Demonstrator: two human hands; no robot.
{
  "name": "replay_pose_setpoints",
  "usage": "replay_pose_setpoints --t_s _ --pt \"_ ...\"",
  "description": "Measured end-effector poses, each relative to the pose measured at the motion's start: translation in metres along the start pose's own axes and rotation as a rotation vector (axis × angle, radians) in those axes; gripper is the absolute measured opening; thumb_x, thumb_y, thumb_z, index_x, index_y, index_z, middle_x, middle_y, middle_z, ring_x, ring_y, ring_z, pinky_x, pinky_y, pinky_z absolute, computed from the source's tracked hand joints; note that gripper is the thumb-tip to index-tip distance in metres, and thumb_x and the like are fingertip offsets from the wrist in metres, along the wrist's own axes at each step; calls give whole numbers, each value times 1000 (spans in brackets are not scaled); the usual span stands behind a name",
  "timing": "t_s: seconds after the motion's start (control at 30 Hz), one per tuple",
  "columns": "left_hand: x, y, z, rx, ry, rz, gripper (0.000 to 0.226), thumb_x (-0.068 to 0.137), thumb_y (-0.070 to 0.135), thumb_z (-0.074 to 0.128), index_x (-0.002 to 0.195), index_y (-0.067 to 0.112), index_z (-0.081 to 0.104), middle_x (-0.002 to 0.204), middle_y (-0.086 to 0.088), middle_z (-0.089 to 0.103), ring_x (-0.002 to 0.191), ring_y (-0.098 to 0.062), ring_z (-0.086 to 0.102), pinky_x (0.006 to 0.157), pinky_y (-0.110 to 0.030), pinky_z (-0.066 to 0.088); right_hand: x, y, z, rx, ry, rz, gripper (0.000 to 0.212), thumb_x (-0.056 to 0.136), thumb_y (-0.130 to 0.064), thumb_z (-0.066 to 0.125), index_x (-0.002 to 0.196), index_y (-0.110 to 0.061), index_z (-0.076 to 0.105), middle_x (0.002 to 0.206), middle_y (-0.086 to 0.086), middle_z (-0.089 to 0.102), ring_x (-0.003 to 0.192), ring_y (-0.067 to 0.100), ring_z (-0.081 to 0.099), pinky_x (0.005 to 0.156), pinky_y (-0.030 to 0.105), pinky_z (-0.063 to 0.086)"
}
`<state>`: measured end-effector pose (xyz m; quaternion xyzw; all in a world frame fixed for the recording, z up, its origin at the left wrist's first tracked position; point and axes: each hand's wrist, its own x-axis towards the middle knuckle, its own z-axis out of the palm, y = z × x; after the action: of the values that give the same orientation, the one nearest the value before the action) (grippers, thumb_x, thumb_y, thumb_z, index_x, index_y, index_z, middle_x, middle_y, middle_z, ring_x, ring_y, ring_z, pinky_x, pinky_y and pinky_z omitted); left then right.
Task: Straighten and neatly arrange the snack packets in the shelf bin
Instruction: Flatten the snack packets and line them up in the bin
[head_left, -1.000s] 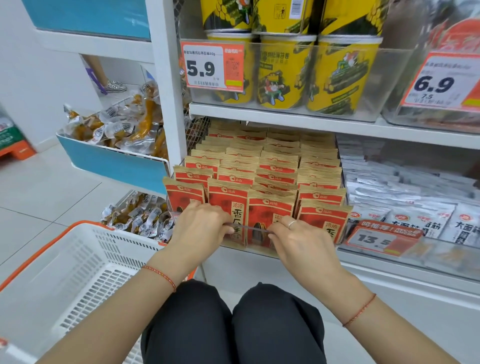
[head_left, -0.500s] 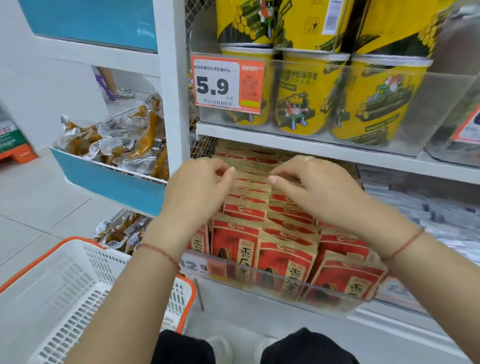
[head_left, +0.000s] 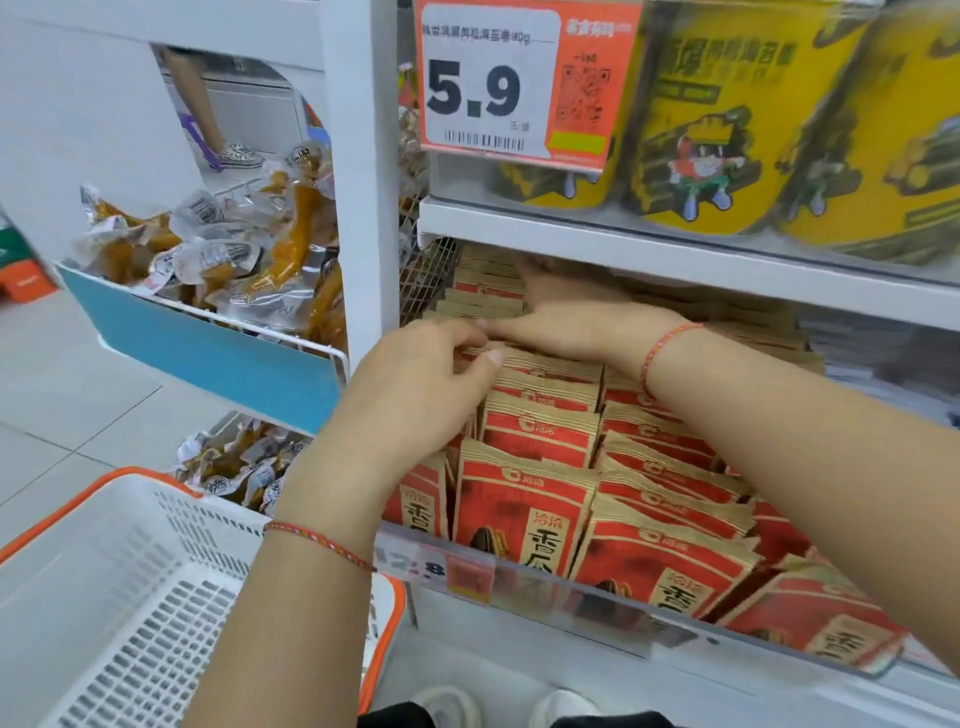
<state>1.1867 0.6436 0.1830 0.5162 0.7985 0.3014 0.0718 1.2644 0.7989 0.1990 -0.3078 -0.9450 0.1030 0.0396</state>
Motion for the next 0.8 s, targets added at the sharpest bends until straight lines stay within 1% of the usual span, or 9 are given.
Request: replay_pose_setpoints --t_s 0.13,0.23,0.3,0.37,0.47,0.5,0.57,0.67,0.8 --pt "-3 0 0 -41 1 -1 34 99 39 51 128 27 62 121 4 67 112 -17 60 96 -38 49 3 5 0 145 -51 69 86 83 -73 43 152 -31 14 158 -2 24 141 22 30 109 31 27" --pt "-5 0 1 -73 56 -2 29 98 39 52 122 28 66 113 6 69 106 -16 62 92 -38 50 4 5 5 103 -13 77 84 76 -81 43 144 -33 33 147 0 43 126 23 48 103 36 42" --pt "-7 2 -3 -125 150 -3 23 98 36 52 112 29 69 102 9 69 99 -13 62 87 -35 51 2 5 4 70 -18 65 80 78 -76 45 142 -28 38 144 2 46 123 23 50 99 36 44" --pt "-10 5 -10 -179 239 -13 21 98 33 52 108 29 70 93 13 67 95 -10 61 83 -31 50 -1 7 1 86 -34 39 75 84 -69 47 143 -24 37 148 3 42 128 24 46 100 33 41" --pt "-7 11 -18 -160 293 -31 26 101 27 48 115 25 69 102 6 68 102 -14 60 80 -25 42 -7 8 2 39 -58 0 64 92 -64 39 139 -21 42 141 7 48 121 26 49 84 29 38" --pt "-1 13 -19 -97 253 -28 29 102 25 44 121 24 66 111 2 68 108 -17 59 81 -24 39 -8 8 3 15 -59 -10 62 93 -63 35 138 -21 42 139 9 49 120 27 50 81 29 37" --pt "17 17 -16 26 76 -4 36 104 21 39 135 20 56 131 -5 61 121 -23 53 88 -26 38 -12 9 5 -1 -60 -27 60 95 -61 30 141 -23 40 141 13 46 123 30 48 87 31 41" --pt "52 23 -5 155 -220 1 38 103 16 36 137 9 51 138 -14 54 125 -30 48 90 -27 36 -19 10 5 29 -68 -58 54 99 -54 24 144 -25 34 142 14 47 124 32 49 99 37 42" --pt "89 25 6 312 -291 -64 37 105 17 33 132 4 53 141 -19 50 125 -32 47 95 -31 37 -24 10 5 -1 -91 -71 47 102 -47 22 136 -20 39 134 16 53 117 33 52 90 35 43"
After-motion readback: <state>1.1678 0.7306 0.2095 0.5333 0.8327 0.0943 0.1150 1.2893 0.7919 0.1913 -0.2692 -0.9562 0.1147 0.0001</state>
